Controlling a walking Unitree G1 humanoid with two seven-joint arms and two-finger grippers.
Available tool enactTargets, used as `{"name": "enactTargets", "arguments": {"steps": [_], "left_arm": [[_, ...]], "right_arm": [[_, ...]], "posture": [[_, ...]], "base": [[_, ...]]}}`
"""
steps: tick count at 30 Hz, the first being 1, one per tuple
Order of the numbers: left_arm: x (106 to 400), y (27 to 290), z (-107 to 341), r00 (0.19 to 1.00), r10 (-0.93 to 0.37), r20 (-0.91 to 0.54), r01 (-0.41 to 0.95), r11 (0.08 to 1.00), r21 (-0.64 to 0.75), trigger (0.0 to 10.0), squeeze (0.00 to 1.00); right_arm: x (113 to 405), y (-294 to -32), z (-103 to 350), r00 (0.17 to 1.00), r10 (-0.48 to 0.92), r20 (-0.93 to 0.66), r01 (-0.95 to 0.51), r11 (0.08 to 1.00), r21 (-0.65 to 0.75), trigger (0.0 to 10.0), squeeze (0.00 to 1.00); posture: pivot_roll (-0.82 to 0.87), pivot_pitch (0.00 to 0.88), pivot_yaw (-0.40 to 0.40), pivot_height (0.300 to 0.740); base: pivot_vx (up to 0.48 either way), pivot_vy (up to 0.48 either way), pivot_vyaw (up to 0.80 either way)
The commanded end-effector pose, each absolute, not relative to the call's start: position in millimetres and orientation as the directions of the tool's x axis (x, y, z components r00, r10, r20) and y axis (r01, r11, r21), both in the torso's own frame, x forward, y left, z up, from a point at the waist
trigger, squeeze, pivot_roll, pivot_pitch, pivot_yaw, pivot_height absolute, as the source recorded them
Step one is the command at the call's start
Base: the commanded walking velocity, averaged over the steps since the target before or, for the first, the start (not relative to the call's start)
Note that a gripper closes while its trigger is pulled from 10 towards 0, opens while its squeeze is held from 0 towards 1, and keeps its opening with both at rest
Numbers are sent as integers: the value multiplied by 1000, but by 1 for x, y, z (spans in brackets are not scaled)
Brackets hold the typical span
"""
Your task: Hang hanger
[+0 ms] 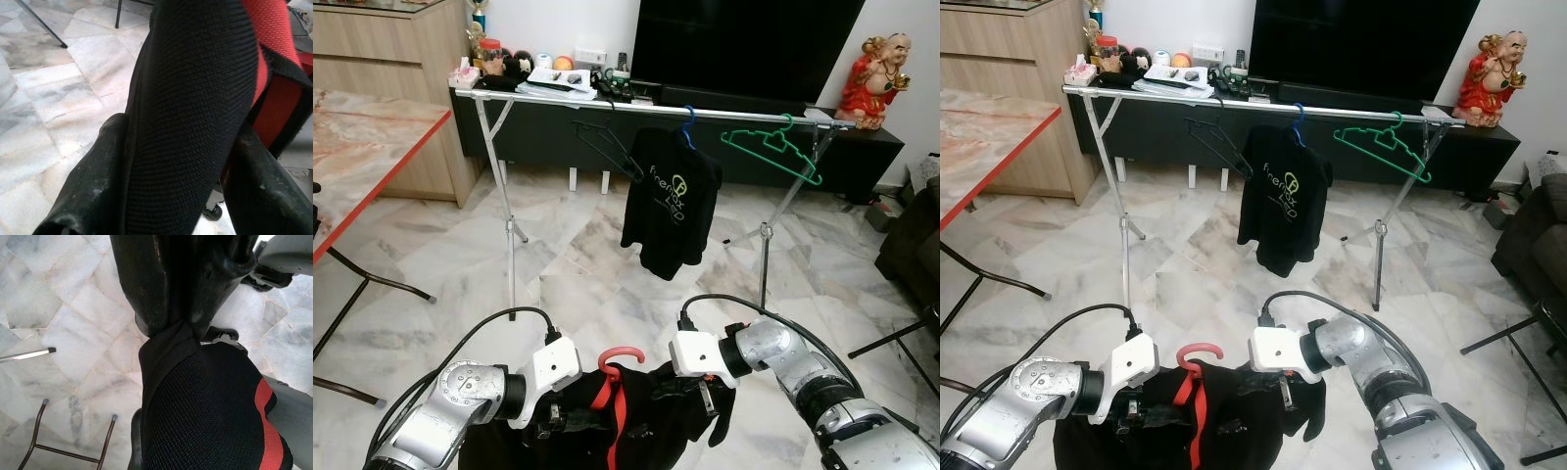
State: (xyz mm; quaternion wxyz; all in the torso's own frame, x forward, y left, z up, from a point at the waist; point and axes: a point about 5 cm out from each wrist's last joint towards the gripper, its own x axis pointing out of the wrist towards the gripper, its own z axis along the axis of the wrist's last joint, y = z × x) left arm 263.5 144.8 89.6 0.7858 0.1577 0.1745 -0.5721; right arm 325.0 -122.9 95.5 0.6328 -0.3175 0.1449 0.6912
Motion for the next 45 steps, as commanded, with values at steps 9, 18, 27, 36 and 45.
{"name": "enactTargets", "arguments": {"steps": [9,18,27,36,45], "left_arm": [[269,135,91,306,-854,-421,948,312,58,0,0],[270,132,95,293,-867,-404,953,297,54,0,0],[271,128,98,291,-882,-372,954,297,44,0,0],[270,128,100,301,-885,-356,950,309,34,0,0],[271,128,101,301,-887,-350,950,310,34,0,0]], "right_arm": [[332,-117,111,46,820,-571,-950,-141,-278,0,0],[331,-122,107,56,819,-572,-955,-123,-270,0,0],[332,-126,106,86,826,-558,-961,-80,-265,0,0],[334,-126,106,115,828,-549,-960,-49,-275,0,0],[335,-127,105,141,814,-563,-961,-23,-274,10000,224]], "posture": [[91,0,-152,740],[86,0,-149,740],[88,0,-154,740],[89,0,-154,740],[85,0,-152,740]], "base": [[0,0,0],[0,0,0],[0,0,0],[0,0,0],[0,0,0]]}}
